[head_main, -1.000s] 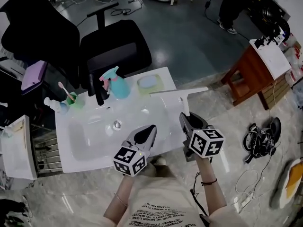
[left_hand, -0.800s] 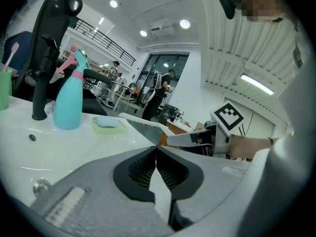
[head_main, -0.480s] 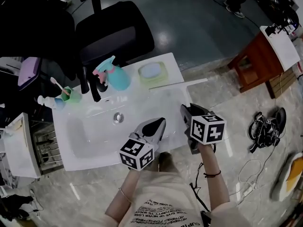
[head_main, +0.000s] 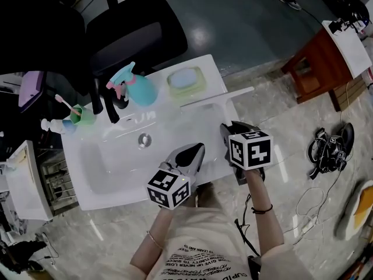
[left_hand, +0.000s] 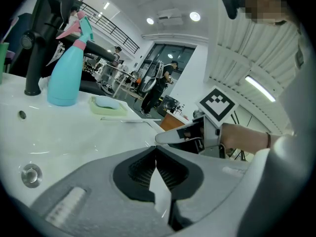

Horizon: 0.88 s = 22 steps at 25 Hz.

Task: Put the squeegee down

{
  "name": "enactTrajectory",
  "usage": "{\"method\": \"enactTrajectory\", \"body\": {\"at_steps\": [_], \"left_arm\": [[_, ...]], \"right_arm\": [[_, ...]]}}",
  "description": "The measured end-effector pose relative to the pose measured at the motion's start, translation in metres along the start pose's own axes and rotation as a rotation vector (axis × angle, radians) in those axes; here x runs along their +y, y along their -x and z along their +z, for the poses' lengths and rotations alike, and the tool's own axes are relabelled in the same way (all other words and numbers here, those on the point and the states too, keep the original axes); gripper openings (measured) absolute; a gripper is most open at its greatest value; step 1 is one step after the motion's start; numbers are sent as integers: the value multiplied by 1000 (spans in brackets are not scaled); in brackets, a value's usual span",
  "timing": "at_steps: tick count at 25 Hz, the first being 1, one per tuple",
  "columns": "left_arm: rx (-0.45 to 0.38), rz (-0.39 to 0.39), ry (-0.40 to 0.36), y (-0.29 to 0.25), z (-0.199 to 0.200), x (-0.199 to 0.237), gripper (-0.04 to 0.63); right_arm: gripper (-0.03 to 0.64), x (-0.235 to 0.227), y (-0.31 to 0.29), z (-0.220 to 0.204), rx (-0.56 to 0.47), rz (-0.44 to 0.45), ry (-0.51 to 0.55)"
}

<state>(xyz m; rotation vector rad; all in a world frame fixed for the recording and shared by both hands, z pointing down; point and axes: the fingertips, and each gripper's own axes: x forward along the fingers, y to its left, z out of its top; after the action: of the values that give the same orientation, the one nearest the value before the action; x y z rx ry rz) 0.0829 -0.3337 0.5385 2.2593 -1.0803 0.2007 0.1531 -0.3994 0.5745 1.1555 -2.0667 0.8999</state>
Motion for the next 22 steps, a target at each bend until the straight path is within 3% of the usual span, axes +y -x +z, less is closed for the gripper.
{"method": "enactTrajectory", "body": {"at_steps": [15,22], "left_arm": [[5,-24,-13,0,-4,-9,23],[2,-34,-19,3,-2,-12,23]], "right_arm": [[100,1,-2,-2,1,-40,48],[173,8,-1,3,-55,-67,55]]}}
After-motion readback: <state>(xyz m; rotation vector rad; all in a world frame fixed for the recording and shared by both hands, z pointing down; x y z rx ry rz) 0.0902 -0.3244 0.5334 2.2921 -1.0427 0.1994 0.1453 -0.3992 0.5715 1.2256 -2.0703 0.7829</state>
